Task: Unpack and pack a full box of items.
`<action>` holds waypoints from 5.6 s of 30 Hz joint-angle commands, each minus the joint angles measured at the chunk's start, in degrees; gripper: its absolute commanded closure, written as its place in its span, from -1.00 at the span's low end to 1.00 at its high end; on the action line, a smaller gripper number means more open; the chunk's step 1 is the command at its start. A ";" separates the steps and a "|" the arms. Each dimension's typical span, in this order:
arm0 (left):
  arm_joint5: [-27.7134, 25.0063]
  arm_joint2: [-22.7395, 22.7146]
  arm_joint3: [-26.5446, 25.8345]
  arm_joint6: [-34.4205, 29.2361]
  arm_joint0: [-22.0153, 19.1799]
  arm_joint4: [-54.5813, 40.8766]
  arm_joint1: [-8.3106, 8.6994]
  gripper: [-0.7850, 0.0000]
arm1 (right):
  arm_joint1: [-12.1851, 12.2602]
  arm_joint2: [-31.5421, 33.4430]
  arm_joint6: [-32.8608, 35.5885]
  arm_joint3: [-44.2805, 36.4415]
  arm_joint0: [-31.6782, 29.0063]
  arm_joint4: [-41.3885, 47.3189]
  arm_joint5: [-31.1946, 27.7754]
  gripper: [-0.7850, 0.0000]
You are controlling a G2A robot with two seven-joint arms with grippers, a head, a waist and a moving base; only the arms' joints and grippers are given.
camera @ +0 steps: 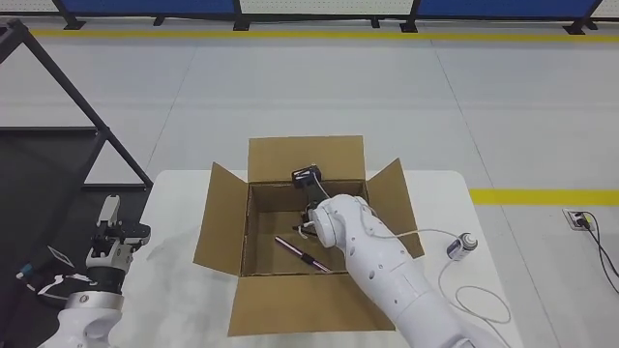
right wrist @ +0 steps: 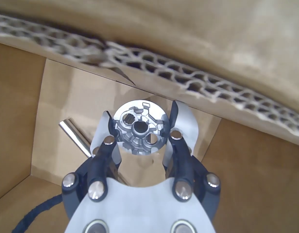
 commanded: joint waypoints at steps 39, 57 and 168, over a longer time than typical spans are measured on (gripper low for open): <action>0.00 0.00 0.00 0.00 0.00 0.00 0.00 -1.00 | 10.79 20.53 10.68 -74.08 -39.54 -9.19 -15.31 1.00; 0.00 0.00 0.00 0.00 0.00 0.00 0.00 -1.00 | 13.83 52.45 3.60 -99.01 -61.11 10.88 -17.35 1.00; 0.00 0.00 0.00 0.00 0.00 0.00 0.00 -1.00 | 18.23 38.78 11.96 -62.77 -44.77 -20.53 2.07 -1.00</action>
